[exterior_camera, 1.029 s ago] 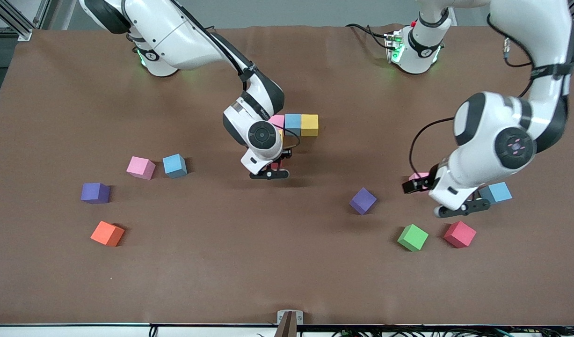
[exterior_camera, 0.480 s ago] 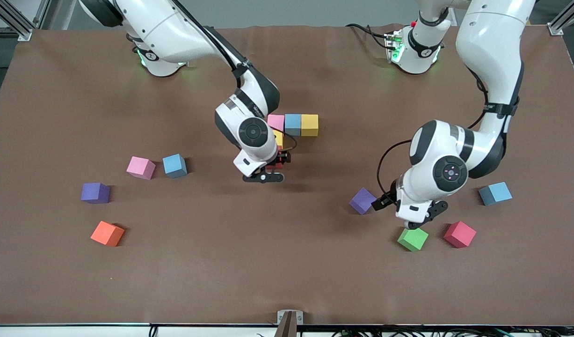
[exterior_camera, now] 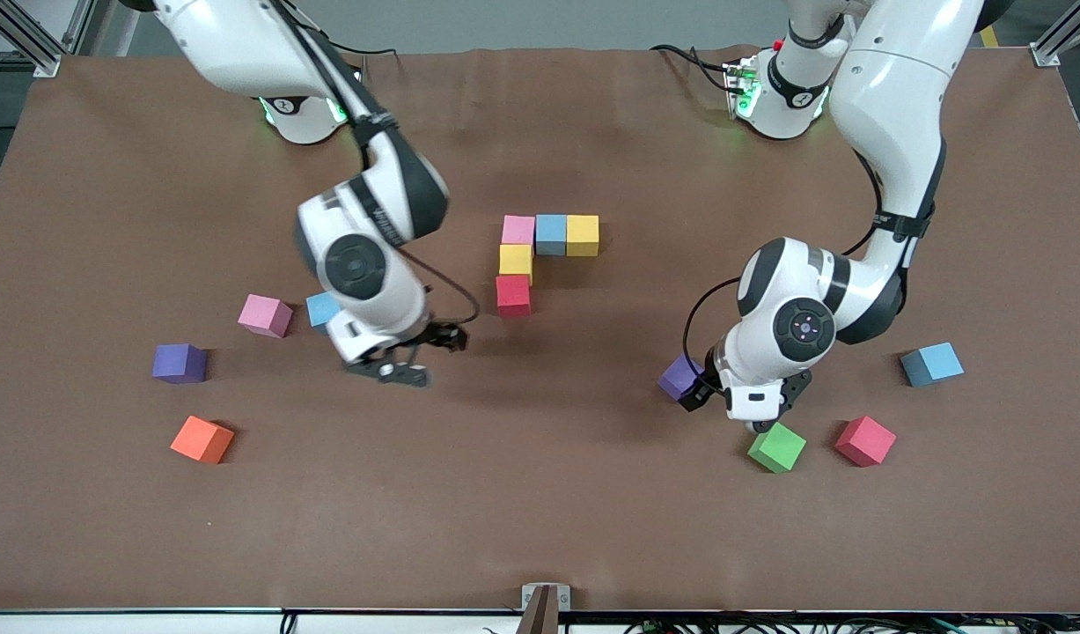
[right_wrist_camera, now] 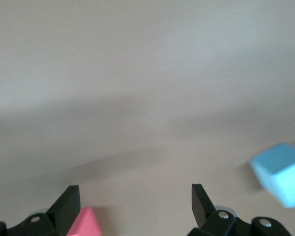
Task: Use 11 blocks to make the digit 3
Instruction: 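Grasp the cyan cube with the right gripper while the left gripper grasps purple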
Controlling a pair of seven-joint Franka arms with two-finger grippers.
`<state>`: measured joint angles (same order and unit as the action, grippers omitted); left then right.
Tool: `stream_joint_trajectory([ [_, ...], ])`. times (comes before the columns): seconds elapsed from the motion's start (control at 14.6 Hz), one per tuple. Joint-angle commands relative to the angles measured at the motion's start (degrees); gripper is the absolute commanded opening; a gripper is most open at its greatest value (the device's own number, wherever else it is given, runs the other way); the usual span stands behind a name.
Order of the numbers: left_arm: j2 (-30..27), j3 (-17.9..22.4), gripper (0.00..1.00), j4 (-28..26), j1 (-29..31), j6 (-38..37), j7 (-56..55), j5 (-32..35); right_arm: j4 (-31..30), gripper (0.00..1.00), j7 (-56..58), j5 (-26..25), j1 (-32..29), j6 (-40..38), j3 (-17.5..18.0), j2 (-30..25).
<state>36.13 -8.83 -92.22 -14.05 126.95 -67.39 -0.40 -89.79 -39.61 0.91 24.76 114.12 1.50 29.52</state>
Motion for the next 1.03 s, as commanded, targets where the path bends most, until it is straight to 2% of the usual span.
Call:
stream_joint_trajectory([
  [0.0,1.92,0.31,1.0,0.81,-1.07,2.77,-2.04,-0.3,-3.98,1.0,6.08,-0.12,-4.35,-3.89,0.52,-3.85],
  [0.21,2.54,0.31,1.0,-0.32,-1.07,2.87,-2.13,-0.22,-10.99,1.0,20.94,-0.12,-9.01,-3.55,0.69,-7.36],
  [0.41,2.71,0.4,1.0,-1.3,-0.89,2.78,-2.13,-0.13,-17.67,1.0,31.14,-0.12,-10.78,-2.76,0.87,-9.57],
  [0.75,4.38,0.4,0.99,-0.95,-0.54,3.92,-2.39,-0.22,-26.3,1.0,53.47,-0.03,-13.85,6.27,0.87,-9.83],
  [0.82,4.21,0.4,0.9,-1.03,-0.45,3.92,-2.4,-0.22,-27.62,1.0,54.37,-0.03,-14.03,7.86,0.87,-9.75],
  [0.89,4.03,0.4,0.72,-1.03,-0.63,3.83,-2.48,-0.22,-28.85,1.0,54.46,-0.03,-14.03,9.53,0.87,-9.75],
  [0.96,3.86,0.31,0.5,-1.03,-0.98,3.57,-2.74,-0.22,-30.08,1.0,54.47,-0.03,-14.03,11.03,0.87,-9.75],
])
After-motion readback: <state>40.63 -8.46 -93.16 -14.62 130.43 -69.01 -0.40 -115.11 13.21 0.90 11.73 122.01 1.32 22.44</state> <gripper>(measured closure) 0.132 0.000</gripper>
